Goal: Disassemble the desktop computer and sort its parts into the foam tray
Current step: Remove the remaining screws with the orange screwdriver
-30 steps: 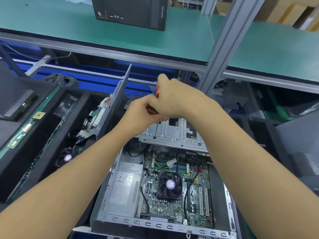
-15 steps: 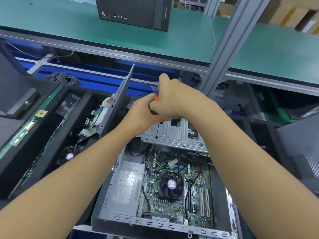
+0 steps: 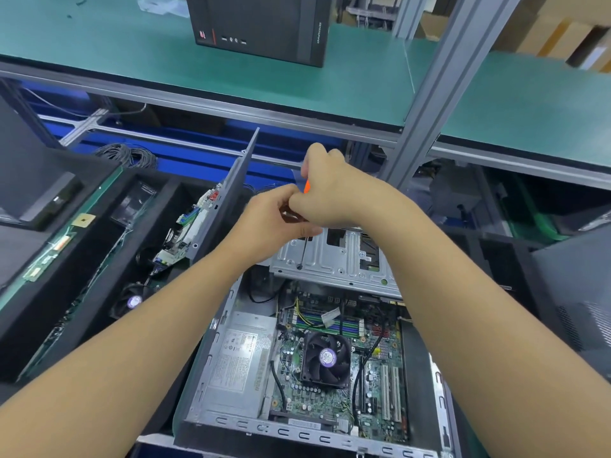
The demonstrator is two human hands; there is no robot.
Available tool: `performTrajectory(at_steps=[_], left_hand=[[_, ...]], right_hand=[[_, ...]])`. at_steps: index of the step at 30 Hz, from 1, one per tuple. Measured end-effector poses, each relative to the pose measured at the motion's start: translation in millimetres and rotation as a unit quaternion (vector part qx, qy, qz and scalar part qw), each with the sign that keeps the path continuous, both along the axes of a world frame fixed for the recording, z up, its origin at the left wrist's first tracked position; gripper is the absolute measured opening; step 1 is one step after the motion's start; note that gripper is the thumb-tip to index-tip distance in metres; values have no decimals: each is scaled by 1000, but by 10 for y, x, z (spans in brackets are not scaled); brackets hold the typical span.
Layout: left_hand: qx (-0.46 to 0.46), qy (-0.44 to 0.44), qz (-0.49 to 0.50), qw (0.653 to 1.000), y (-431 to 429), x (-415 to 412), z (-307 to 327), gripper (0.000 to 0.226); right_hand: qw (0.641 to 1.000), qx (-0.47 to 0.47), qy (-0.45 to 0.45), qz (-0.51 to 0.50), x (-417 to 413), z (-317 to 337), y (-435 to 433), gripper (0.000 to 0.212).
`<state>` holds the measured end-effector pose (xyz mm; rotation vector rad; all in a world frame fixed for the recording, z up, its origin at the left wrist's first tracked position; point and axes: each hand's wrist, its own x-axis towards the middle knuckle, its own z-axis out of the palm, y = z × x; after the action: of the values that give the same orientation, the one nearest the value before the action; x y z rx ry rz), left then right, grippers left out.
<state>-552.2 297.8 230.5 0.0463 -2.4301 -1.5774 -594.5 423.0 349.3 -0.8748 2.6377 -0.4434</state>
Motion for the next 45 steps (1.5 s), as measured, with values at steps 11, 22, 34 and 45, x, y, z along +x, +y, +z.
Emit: performTrajectory(at_steps=[11, 22, 34, 45], left_hand=[[60, -32, -88, 994, 43, 131, 70, 17], [-28, -69, 33, 997, 90, 178, 15, 34], [-314, -457, -125, 823, 157, 371, -424, 23], [-98, -540, -23, 836, 478, 196, -830, 52]], right_hand=[[999, -31, 13, 1, 30, -59, -9, 21], [997, -37, 69, -28, 7, -137, 32, 24], [993, -62, 98, -6, 28, 111, 145, 20], [992, -78, 101, -20, -25, 362, 308, 21]])
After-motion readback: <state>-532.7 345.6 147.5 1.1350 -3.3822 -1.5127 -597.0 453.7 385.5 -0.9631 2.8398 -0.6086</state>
